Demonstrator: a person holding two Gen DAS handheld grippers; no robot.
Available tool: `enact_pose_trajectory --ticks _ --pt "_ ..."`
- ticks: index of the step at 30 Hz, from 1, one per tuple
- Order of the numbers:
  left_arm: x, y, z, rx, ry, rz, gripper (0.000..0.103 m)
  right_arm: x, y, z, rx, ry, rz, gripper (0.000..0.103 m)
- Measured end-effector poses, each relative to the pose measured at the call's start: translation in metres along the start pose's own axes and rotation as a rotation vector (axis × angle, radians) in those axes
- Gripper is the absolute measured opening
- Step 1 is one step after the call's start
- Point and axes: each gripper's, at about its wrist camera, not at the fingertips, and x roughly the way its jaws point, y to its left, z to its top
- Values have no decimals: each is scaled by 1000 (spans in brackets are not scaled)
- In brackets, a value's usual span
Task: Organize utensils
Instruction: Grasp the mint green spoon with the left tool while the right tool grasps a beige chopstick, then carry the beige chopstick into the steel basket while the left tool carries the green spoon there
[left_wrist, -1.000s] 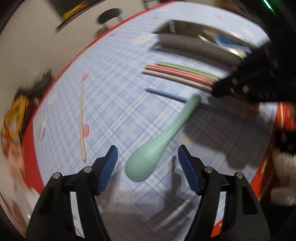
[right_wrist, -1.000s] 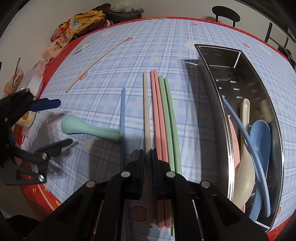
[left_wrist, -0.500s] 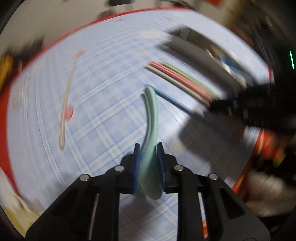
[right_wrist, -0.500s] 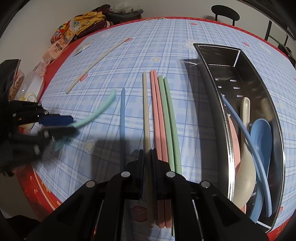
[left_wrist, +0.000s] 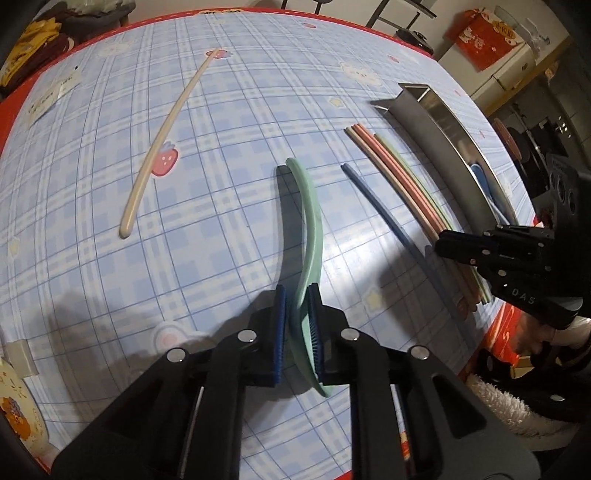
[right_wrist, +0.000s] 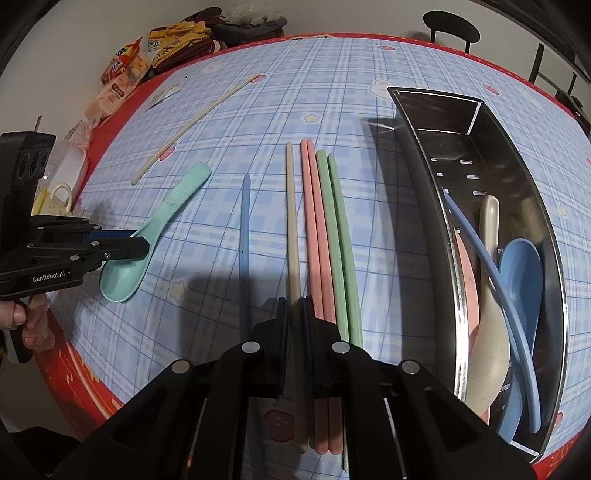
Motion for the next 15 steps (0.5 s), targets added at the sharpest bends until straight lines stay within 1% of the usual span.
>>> enact_pose_trajectory --ticks 4,6,8,10,12,13,15 --pt "6 -7 2 -10 -11 9 17 1 4 0 -29 0 -19 9" --pt "6 -5 0 -41 -19 -5 14 0 5 0 -32 1 -22 7" --pt "4 2 -3 -119 -27 -44 14 0 3 1 -31 2 -13 7" --pt "4 10 -10 -243 -44 -106 14 0 1 1 -19 3 -2 7" --pt "-1 11 -17 -314 -73 -138 13 -1 -2 1 11 10 22 7" --pt "-3 10 -21 -339 -87 -153 13 -2 -2 0 22 14 39 7" --pt "-9 4 -27 -352 -106 -168 13 -5 -3 -4 34 10 76 7"
